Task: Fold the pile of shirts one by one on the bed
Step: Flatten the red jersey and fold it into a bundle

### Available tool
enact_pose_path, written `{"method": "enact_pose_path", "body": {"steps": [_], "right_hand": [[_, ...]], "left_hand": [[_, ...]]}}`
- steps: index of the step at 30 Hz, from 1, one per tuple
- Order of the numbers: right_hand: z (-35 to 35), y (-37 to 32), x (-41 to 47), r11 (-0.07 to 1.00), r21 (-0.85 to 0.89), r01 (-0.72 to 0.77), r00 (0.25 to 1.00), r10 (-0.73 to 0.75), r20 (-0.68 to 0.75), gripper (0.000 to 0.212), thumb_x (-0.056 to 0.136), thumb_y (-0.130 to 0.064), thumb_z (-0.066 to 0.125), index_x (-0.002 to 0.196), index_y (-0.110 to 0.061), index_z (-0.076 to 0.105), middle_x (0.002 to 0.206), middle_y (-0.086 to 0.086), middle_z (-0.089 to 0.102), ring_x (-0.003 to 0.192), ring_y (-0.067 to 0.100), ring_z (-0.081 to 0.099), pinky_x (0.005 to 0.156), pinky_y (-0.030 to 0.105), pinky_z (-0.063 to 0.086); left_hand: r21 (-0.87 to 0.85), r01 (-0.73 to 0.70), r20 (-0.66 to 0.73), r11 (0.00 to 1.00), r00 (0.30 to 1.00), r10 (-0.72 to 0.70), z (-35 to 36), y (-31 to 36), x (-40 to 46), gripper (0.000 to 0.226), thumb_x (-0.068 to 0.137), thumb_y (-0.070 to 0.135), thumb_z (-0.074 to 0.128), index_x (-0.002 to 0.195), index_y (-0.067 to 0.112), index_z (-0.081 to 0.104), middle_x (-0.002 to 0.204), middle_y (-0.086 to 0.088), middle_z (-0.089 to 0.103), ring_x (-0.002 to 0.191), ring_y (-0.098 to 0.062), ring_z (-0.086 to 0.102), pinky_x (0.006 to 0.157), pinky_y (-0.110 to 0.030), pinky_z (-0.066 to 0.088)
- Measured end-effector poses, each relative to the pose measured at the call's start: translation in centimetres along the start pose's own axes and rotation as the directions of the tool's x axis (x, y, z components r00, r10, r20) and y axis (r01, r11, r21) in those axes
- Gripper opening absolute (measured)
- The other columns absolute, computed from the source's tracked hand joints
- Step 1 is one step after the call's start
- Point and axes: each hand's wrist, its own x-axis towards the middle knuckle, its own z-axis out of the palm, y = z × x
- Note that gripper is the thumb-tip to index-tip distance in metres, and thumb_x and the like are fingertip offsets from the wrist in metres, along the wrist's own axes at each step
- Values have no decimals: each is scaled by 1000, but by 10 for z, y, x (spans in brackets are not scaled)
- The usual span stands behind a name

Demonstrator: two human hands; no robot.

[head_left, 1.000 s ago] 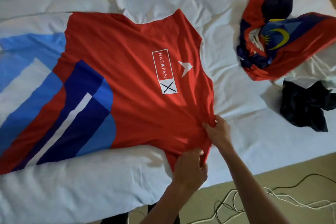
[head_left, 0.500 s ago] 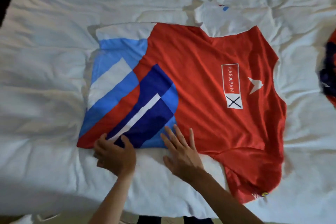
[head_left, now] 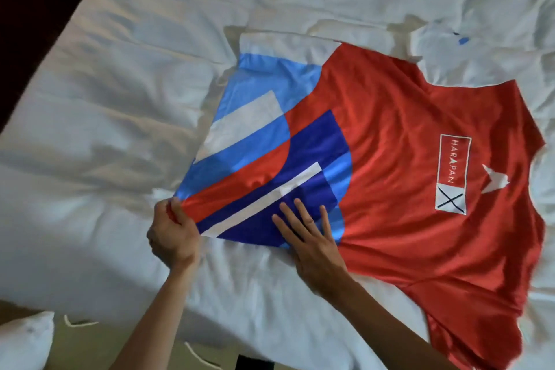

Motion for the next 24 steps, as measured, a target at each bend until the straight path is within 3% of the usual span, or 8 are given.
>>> {"method": "enact_pose_path", "body": {"steps": [3,5,8,11,15,19,22,24], "right_hand": [[8,-7,-2,999,3,55,991,-55,125,56,101,-51,33,150,-25,38,164,3,20,152,27,13,111,65,22],[5,-1,2,996,44,72,986,-78,145,66,99,-64,28,152,-27,34,165,3,15,152,26,9,112,65,17],[-19,23,26,982,171,77,997,-80,9,70,97,-61,41,154,-23,31,165,1,14,153,23,9,118,59,6],[-31,72,65,974,225,-21,991,51,-126,62,99,-47,45,153,-20,32,164,0,19,152,22,12,119,56,9],[-40,147,124,958,169,-234,961,253,-108,61,98,-44,34,153,-16,34,164,-2,19,152,18,10,120,55,13],[-45,198,167,941,113,-318,939,329,-102,63,98,-45,26,154,-16,30,164,-1,18,152,18,8,120,51,5],[-44,225,184,935,100,-339,929,350,-120,62,97,-43,29,153,-16,32,163,0,21,152,18,12,120,53,9],[-43,237,186,939,104,-328,935,339,-109,62,98,-44,28,153,-16,31,164,0,19,152,17,11,121,54,9]], "left_hand": [[90,40,113,995,992,-50,0,-16,6,24,101,26,51,112,7,61,106,-25,65,98,-46,60,79,-51,47],[197,14,88,980,996,-32,10,-13,6,33,94,20,61,122,3,57,120,-29,57,112,-48,51,89,-58,42],[164,-243,-32,956,967,252,33,27,-1,49,87,21,67,129,0,52,129,-27,50,122,-46,44,98,-61,34],[24,-560,72,828,827,557,76,80,-2,50,89,29,59,130,2,54,128,-20,54,122,-40,48,101,-56,36],[-124,-757,261,641,598,758,144,150,5,48,97,32,44,134,3,54,136,-18,56,129,-36,49,108,-58,38],[-142,-892,382,429,351,855,206,199,10,51,98,32,38,138,4,52,144,-16,53,136,-34,47,110,-57,36],[-81,-966,460,247,183,869,232,205,33,56,101,40,35,149,12,42,157,-11,37,146,-28,33,114,-58,31],[14,-984,480,177,162,862,238,195,62,58,103,49,29,153,20,38,161,-9,30,149,-28,26,116,-59,24]]}}
